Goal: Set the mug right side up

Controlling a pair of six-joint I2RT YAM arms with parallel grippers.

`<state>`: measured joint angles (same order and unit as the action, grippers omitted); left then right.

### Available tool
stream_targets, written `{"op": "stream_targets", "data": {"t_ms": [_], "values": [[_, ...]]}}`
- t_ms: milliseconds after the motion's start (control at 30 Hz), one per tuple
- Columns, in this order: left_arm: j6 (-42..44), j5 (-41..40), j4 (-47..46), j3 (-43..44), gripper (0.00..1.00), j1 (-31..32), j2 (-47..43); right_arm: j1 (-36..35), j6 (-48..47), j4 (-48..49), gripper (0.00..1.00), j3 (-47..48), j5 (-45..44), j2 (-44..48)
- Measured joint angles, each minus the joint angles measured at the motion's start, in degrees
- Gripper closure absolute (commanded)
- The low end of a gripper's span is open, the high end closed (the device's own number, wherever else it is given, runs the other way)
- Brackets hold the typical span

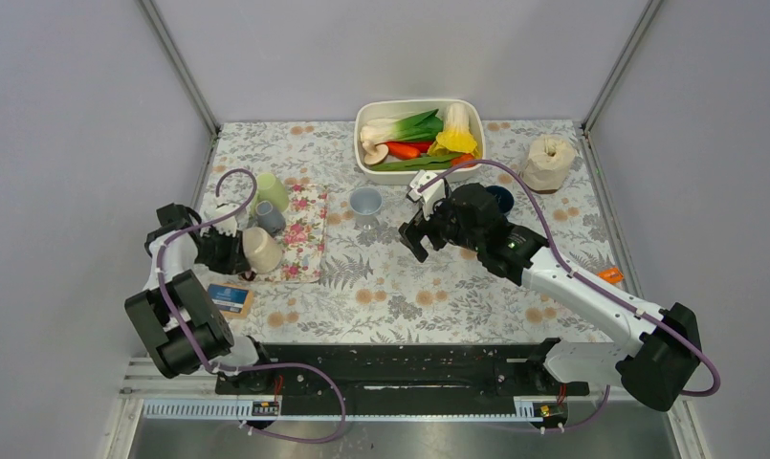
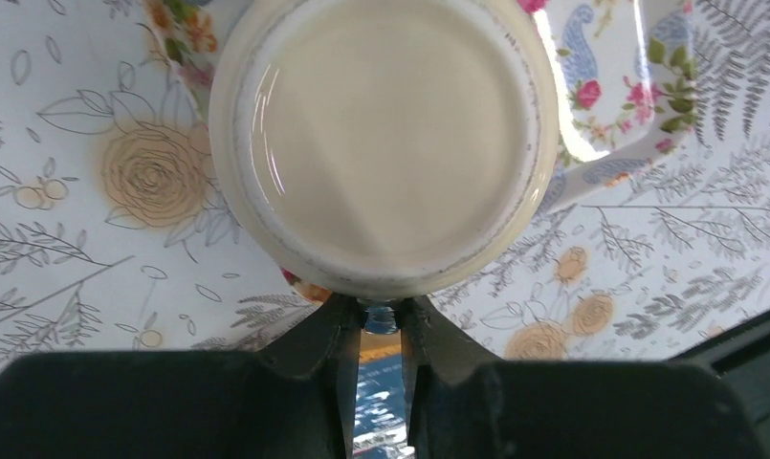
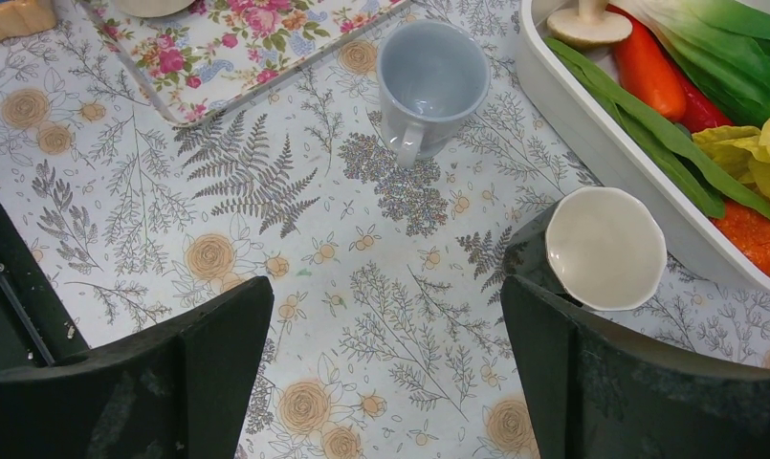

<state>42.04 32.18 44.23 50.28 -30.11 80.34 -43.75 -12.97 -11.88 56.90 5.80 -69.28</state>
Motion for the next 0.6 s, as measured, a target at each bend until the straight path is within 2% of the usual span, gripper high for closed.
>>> {"op": "stream_targets", "data": {"t_ms": [367, 600], "values": [[0.46, 5.99, 8.83, 3.04, 1.0, 0.0, -9.68, 0.48, 0.5, 0.04, 0.01, -0.37, 1.31, 0.0], [-2.08, 15.96, 12.0, 7.93, 1.0, 0.0, -12.96, 1.03, 1.44, 0.09, 0.01, -0.37, 2.78, 0.31]]}}
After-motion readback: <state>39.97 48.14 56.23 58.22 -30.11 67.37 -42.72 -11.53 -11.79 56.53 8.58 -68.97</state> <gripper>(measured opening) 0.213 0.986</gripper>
